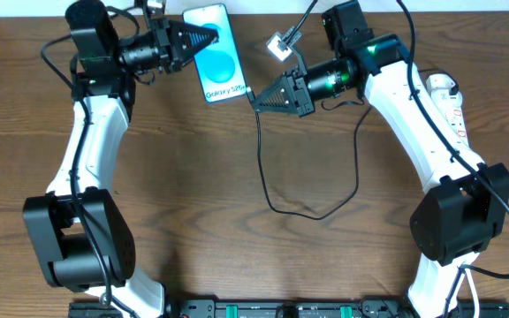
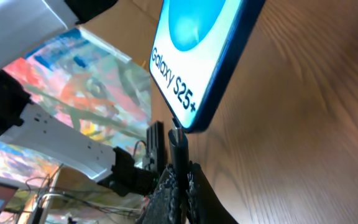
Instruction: Plug charger to phone and switch on socket
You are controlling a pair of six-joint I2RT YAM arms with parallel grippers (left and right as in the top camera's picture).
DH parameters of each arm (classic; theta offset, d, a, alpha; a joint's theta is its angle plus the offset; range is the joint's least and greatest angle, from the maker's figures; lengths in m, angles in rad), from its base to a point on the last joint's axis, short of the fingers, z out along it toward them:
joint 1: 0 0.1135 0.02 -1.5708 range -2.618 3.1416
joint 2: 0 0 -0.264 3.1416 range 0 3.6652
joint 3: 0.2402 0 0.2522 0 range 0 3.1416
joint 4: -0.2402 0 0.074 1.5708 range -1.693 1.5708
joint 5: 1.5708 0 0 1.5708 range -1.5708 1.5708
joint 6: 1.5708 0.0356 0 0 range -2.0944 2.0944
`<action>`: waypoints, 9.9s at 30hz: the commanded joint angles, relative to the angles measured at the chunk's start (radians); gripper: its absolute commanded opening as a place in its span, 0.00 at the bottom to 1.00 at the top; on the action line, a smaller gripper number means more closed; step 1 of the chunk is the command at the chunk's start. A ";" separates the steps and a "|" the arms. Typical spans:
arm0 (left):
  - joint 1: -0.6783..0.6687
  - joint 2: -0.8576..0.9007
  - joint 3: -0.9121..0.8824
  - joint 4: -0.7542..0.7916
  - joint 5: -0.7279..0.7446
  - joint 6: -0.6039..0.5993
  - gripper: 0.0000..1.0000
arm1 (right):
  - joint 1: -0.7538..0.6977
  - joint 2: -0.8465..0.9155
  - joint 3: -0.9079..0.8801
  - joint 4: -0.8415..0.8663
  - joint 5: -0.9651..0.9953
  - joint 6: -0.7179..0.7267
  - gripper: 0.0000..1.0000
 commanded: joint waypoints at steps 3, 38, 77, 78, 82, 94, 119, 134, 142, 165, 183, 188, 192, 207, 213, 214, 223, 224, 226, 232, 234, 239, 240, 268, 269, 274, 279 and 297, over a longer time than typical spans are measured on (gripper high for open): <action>-0.004 -0.024 0.011 0.141 -0.045 -0.206 0.07 | 0.004 -0.011 0.002 0.023 -0.093 0.012 0.01; -0.066 -0.024 0.011 0.255 -0.121 -0.299 0.07 | 0.004 -0.011 0.002 0.094 -0.132 0.061 0.01; -0.066 -0.024 0.011 0.341 -0.010 -0.247 0.07 | 0.004 -0.011 0.000 0.165 -0.056 0.203 0.01; -0.066 -0.024 0.011 0.341 -0.010 -0.247 0.07 | 0.004 -0.011 0.000 0.165 -0.056 0.203 0.01; -0.066 -0.024 0.011 0.342 0.005 -0.246 0.07 | 0.004 -0.011 0.000 0.198 -0.057 0.238 0.01; -0.066 -0.024 0.011 0.342 0.020 -0.215 0.07 | 0.004 -0.011 0.000 0.276 -0.057 0.322 0.01; -0.066 -0.024 0.011 0.341 0.034 -0.201 0.07 | 0.002 -0.011 0.000 0.364 -0.034 0.517 0.01; -0.065 -0.024 0.011 0.341 0.034 -0.201 0.07 | 0.002 -0.011 0.000 0.322 0.037 0.479 0.01; -0.066 -0.024 0.011 0.337 0.056 -0.202 0.07 | 0.002 -0.011 0.000 0.412 0.037 0.533 0.01; -0.065 -0.024 0.010 0.337 0.087 -0.220 0.07 | 0.002 -0.011 0.000 0.441 0.041 0.557 0.01; -0.065 -0.024 0.010 0.337 0.086 -0.220 0.07 | 0.004 -0.011 -0.002 0.307 0.041 0.428 0.15; -0.064 -0.024 0.010 0.337 0.086 -0.220 0.07 | 0.004 -0.011 -0.003 0.269 0.041 0.380 0.29; -0.064 -0.024 0.010 0.337 0.086 -0.220 0.07 | 0.004 -0.011 -0.003 0.238 0.040 0.335 0.40; -0.064 -0.024 0.010 0.337 0.087 -0.220 0.08 | -0.022 -0.011 -0.003 0.219 0.014 0.283 0.44; -0.064 -0.024 0.010 0.337 0.086 -0.220 0.07 | -0.052 -0.011 -0.003 0.210 0.013 0.275 0.46; -0.064 -0.024 0.010 0.337 0.086 -0.220 0.07 | -0.053 -0.011 -0.003 0.206 0.011 0.275 0.46; -0.064 -0.024 0.010 0.337 0.086 -0.220 0.07 | -0.056 -0.011 -0.003 0.127 -0.024 0.164 0.49; -0.064 -0.024 0.010 0.337 0.086 -0.220 0.07 | -0.056 -0.011 -0.003 0.116 -0.034 0.150 0.49; -0.064 -0.024 0.010 0.337 0.086 -0.220 0.07 | -0.056 -0.011 -0.003 0.082 -0.065 0.103 0.50; -0.064 -0.024 0.010 0.337 0.086 -0.220 0.07 | -0.021 -0.011 -0.003 -0.005 -0.091 -0.002 0.52; -0.064 -0.024 0.010 0.337 0.086 -0.220 0.08 | -0.010 -0.011 -0.003 -0.005 -0.093 -0.004 0.53; -0.064 -0.024 0.010 0.337 0.086 -0.220 0.07 | 0.018 -0.011 -0.003 -0.006 -0.095 -0.004 0.53; -0.064 -0.024 0.010 0.337 0.086 -0.220 0.07 | 0.023 -0.011 -0.003 -0.006 -0.094 -0.004 0.53; -0.065 -0.024 0.010 0.337 0.087 -0.220 0.07 | 0.063 -0.011 -0.003 0.089 -0.062 0.066 0.01; -0.065 -0.024 0.010 0.337 0.087 -0.220 0.07 | 0.063 -0.011 -0.003 0.098 -0.062 0.074 0.01; -0.065 -0.024 0.010 0.337 0.097 -0.220 0.07 | 0.061 -0.011 -0.003 0.141 -0.061 0.107 0.01; -0.065 -0.024 0.010 0.338 0.109 -0.199 0.07 | 0.055 -0.011 -0.003 0.163 -0.061 0.143 0.01; -0.066 -0.024 0.006 0.337 0.153 -0.137 0.07 | 0.040 -0.011 -0.003 0.308 -0.056 0.312 0.01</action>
